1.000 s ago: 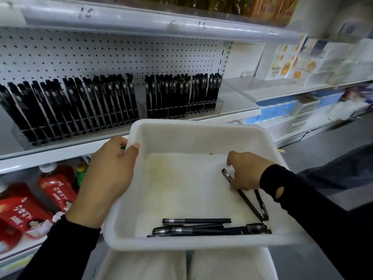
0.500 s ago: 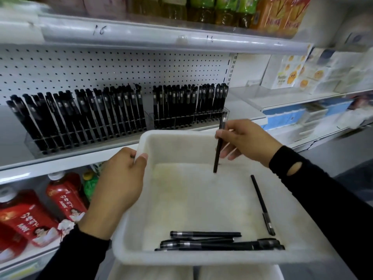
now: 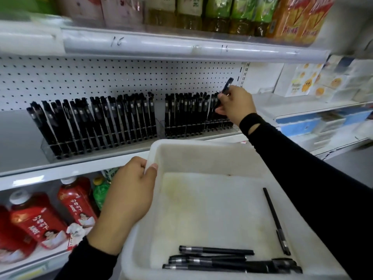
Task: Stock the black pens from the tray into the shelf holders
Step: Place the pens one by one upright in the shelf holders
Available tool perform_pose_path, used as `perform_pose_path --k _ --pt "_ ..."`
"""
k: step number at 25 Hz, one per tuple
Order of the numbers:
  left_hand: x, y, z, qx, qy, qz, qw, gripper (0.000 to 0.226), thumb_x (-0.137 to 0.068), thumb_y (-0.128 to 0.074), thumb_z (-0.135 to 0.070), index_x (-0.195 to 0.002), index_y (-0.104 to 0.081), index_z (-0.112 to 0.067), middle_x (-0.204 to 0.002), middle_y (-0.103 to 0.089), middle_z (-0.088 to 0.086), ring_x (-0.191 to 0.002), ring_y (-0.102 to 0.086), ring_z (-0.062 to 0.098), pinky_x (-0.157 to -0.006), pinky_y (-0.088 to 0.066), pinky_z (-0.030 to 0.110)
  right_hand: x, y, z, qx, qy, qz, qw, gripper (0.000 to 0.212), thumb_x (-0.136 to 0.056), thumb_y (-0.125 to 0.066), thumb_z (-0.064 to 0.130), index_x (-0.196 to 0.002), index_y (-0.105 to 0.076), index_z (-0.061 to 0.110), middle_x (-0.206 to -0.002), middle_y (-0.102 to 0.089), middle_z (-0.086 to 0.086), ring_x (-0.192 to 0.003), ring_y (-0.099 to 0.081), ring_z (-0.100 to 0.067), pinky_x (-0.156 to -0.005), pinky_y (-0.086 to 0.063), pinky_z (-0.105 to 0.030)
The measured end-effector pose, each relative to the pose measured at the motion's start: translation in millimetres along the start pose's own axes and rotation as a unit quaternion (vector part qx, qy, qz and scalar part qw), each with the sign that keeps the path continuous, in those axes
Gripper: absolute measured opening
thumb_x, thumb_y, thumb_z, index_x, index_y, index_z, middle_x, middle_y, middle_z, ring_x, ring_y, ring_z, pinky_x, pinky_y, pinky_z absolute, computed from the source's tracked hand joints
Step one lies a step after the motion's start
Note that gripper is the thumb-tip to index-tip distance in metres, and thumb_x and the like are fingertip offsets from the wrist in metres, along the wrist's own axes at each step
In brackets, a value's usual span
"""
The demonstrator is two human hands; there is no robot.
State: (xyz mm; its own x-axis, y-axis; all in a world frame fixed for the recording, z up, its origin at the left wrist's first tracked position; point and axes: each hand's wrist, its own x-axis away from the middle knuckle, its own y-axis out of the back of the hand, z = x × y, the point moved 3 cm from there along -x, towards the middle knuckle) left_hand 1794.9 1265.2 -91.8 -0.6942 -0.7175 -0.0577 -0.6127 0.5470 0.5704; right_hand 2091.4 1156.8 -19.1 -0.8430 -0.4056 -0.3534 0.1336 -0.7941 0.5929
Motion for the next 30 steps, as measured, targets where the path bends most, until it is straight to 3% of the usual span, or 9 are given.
perform_pose_path --k 8,11,14,18,20,24,30 --pt "-3.0 -1.6 1.3 0.000 0.004 0.003 1.000 0.022 -0.098 -0.048 -0.041 -0.092 -0.060 -0.024 -0.082 -0.068 -0.002 -0.077 -0.064 0.019 -0.076 -0.054 0.044 -34.4 -43.1 -23.0 0.163 0.013 0.005 0.986 0.023 -0.098 -0.049 0.010 -0.116 -0.060 0.002 -0.110 -0.069 -0.020 -0.098 -0.068 -0.038 -0.082 -0.059 -0.050" --pt "-3.2 -2.1 2.8 -0.001 0.004 0.000 1.000 0.022 -0.098 -0.048 -0.041 -0.092 -0.060 -0.024 -0.082 -0.068 -0.002 -0.077 -0.063 0.018 -0.076 -0.054 0.043 -30.5 -48.1 -28.1 0.198 0.001 0.030 0.980 0.020 -0.099 -0.055 0.018 -0.105 -0.064 0.001 -0.098 -0.069 -0.021 -0.090 -0.068 -0.037 -0.082 -0.059 -0.045" --pt "-3.3 -3.2 2.9 0.005 0.001 0.001 1.000 0.021 -0.098 -0.049 -0.040 -0.091 -0.060 -0.024 -0.080 -0.070 -0.001 -0.075 -0.064 0.017 -0.074 -0.054 0.042 -33.2 -48.9 -31.7 0.219 -0.029 0.041 0.974 0.026 -0.100 -0.056 0.023 -0.102 -0.064 -0.001 -0.098 -0.067 -0.021 -0.094 -0.066 -0.036 -0.077 -0.051 -0.032" --pt "-2.6 -2.8 2.8 0.002 0.003 0.005 1.000 0.022 -0.098 -0.048 -0.041 -0.093 -0.060 -0.024 -0.083 -0.069 -0.002 -0.077 -0.064 0.018 -0.075 -0.054 0.042 -27.2 -55.0 -26.3 0.251 -0.040 0.086 0.963 0.024 -0.100 -0.058 0.025 -0.093 -0.061 0.002 -0.091 -0.059 -0.017 -0.095 -0.064 -0.034 -0.072 -0.045 -0.031" --pt "-1.5 -2.4 2.7 -0.003 0.001 0.004 1.000 0.022 -0.099 -0.048 -0.041 -0.094 -0.060 -0.023 -0.083 -0.069 -0.003 -0.078 -0.064 0.017 -0.075 -0.054 0.042 -21.7 -53.2 -26.9 0.249 -0.039 0.087 0.964 0.026 -0.098 -0.062 0.027 -0.087 -0.059 0.003 -0.088 -0.060 -0.015 -0.092 -0.064 -0.032 -0.072 -0.046 -0.031" --pt "-2.7 -0.1 4.5 0.007 0.000 0.002 1.000 0.022 -0.099 -0.048 -0.040 -0.093 -0.060 -0.023 -0.081 -0.069 -0.002 -0.076 -0.064 0.019 -0.075 -0.054 0.043 -4.2 -20.1 -23.2 0.205 -0.002 0.074 0.976 0.014 -0.095 -0.065 0.023 -0.094 -0.072 0.011 -0.084 -0.071 -0.006 -0.078 -0.070 -0.024 -0.080 -0.057 -0.031" --pt "-1.0 -2.1 2.5 0.002 0.002 0.014 1.000 0.023 -0.098 -0.048 -0.042 -0.090 -0.060 -0.024 -0.080 -0.068 -0.001 -0.076 -0.064 0.020 -0.074 -0.054 0.043 89.4 47.4 -3.4 0.184 0.073 0.091 0.976 0.013 -0.092 -0.066 0.023 -0.079 -0.068 0.023 -0.065 -0.069 0.007 -0.061 -0.068 -0.010 -0.073 -0.056 -0.029"
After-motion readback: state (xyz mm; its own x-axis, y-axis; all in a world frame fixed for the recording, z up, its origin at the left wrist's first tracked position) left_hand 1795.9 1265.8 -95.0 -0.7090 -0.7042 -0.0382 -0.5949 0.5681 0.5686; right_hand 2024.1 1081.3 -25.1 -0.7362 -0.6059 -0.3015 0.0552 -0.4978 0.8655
